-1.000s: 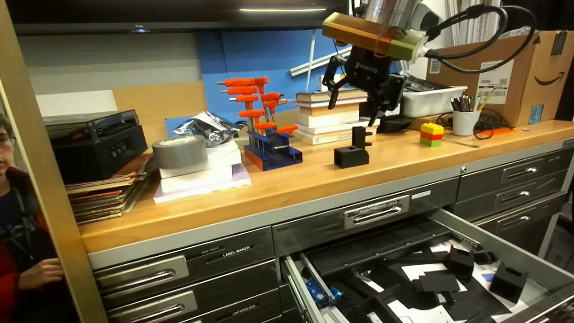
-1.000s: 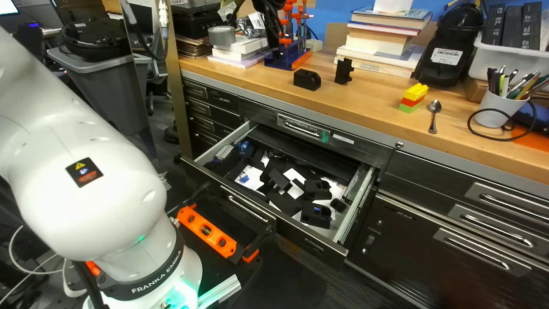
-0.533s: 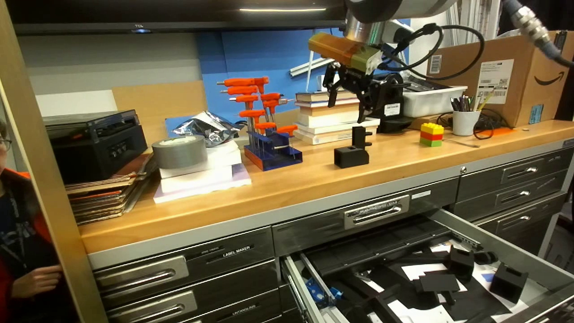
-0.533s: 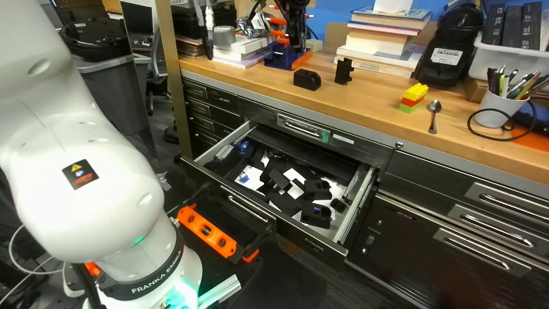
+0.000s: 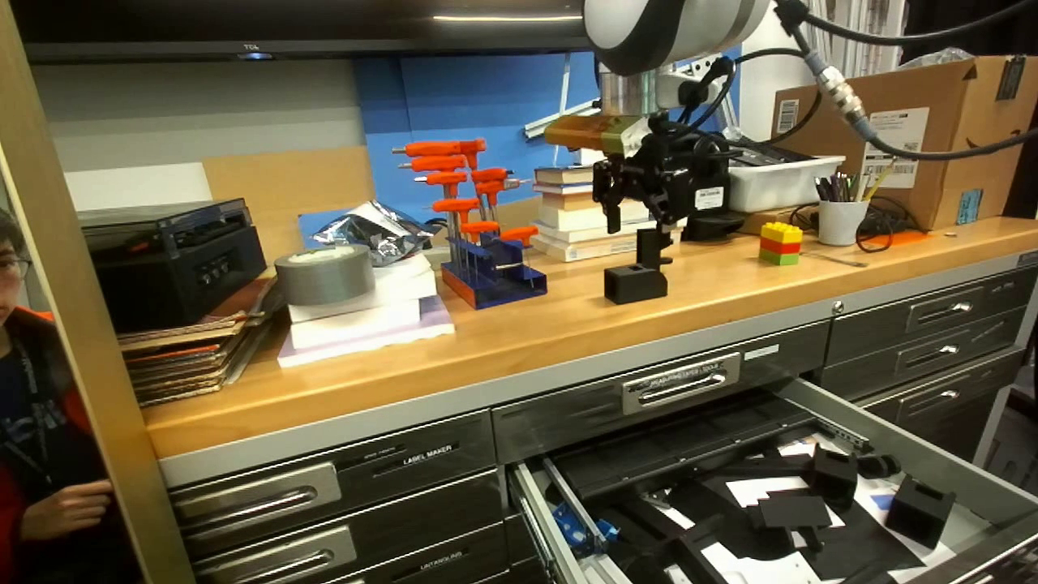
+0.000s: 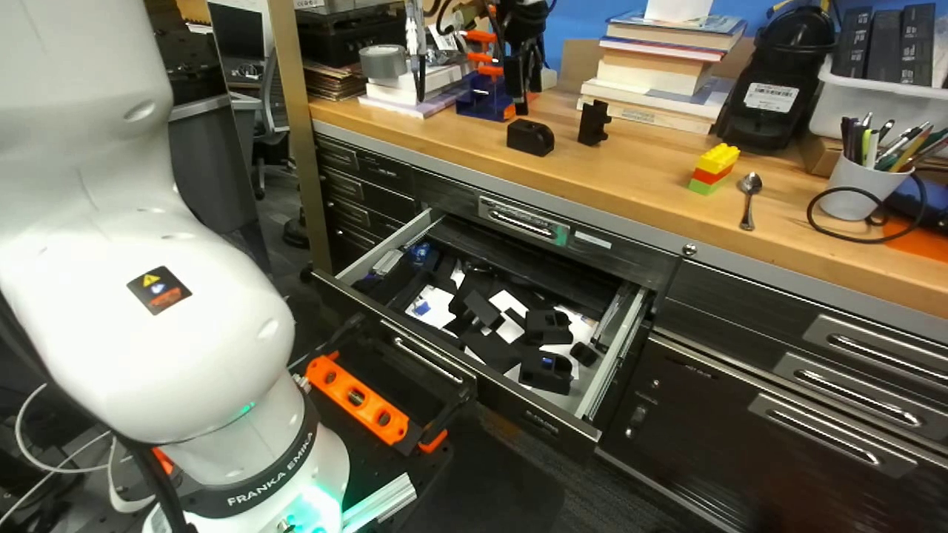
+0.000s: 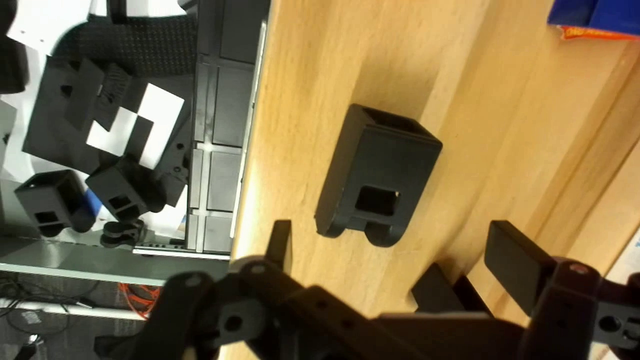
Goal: Put the black objects on the tabletop into the open drawer and then close the drawer
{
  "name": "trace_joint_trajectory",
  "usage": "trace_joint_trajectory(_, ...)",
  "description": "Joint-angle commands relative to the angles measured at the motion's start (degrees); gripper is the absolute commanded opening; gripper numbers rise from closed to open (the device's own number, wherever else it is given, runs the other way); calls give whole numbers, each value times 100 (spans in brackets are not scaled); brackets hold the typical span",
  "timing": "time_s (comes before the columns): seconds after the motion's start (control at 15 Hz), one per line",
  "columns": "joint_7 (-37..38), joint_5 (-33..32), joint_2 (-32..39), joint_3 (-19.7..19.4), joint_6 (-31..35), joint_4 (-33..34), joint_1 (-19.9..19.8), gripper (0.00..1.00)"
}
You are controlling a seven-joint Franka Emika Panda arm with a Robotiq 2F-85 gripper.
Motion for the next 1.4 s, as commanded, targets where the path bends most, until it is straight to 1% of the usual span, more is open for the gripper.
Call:
trace_joint_trajectory(0.0,-135,226,216,-144,-396,326,283,100)
trace_joint_trajectory(0.47,-642,721,626,-309,-185,359,277,100)
trace_joint_trajectory(0.87,-997,920,886,-477,-125,638,279,100)
trace_joint_trajectory(1.33,-1225,1027,1068,-588,-104,746,274,100)
